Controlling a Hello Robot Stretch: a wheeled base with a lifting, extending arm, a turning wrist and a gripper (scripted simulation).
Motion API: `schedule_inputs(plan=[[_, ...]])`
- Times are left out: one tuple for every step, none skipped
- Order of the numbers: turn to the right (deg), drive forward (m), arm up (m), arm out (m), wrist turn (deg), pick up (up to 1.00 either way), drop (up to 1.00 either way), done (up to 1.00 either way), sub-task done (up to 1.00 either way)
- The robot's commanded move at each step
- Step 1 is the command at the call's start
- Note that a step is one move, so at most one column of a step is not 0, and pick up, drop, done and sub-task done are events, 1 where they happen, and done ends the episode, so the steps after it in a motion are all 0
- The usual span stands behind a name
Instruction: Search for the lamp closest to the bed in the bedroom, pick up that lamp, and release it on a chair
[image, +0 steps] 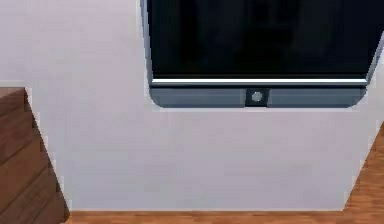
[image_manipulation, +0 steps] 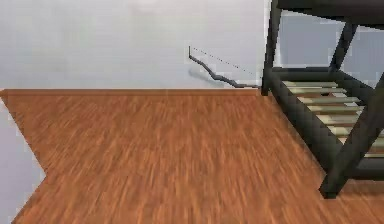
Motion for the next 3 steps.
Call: schedule_inputs(plan=[[45.0,0.0,0.0,0.0,0.0,0.0,0.0,0.0,0.0],[18.0,0.0,0.0,0.0,0.0,0.0,0.0,0.0,0.0],[3.0,0.0,0.0,0.0,0.0,0.0,0.0,0.0,0.0]])
